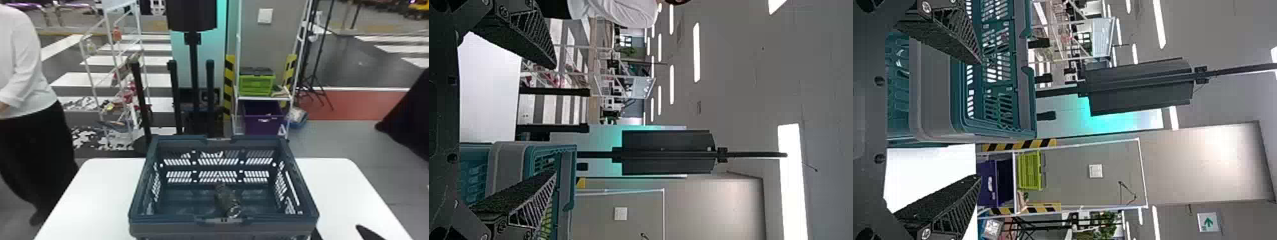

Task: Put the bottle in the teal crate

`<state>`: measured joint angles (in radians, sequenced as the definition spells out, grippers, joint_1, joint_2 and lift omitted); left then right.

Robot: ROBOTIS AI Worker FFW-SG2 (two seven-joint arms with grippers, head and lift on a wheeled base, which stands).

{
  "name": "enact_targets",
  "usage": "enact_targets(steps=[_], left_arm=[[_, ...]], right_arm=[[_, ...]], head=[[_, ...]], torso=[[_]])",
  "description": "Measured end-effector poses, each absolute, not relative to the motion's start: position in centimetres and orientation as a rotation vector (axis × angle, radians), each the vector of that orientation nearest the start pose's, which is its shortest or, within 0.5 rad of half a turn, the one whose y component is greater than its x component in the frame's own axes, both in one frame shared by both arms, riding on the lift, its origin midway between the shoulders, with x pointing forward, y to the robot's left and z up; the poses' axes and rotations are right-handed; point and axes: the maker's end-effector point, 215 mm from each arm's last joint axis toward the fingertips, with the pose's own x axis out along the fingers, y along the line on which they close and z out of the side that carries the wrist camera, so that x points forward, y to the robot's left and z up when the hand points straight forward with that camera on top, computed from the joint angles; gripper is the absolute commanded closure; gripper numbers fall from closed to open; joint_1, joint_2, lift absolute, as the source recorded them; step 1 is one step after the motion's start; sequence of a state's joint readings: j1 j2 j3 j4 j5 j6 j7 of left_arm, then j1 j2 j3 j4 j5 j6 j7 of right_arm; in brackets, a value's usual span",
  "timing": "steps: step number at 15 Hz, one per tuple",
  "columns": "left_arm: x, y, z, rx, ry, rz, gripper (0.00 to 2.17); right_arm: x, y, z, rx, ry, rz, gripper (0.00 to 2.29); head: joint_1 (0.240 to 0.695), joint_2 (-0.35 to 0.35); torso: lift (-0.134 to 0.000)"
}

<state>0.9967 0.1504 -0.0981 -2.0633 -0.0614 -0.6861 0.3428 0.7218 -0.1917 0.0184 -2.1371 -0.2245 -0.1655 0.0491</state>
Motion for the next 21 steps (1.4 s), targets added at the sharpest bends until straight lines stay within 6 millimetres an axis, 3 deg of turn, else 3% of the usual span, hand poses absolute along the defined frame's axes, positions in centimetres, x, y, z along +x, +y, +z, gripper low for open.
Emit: enact_targets(steps=[21], left_arm=[[25.7, 23.3, -29.7, 0.01, -0.186, 0.117, 0.14]], right_arm=[[36.5, -22.3, -32.3, 0.092, -0.019, 0.151, 0.08]], head=[[0.499, 0.0]], torso=[[0.0]])
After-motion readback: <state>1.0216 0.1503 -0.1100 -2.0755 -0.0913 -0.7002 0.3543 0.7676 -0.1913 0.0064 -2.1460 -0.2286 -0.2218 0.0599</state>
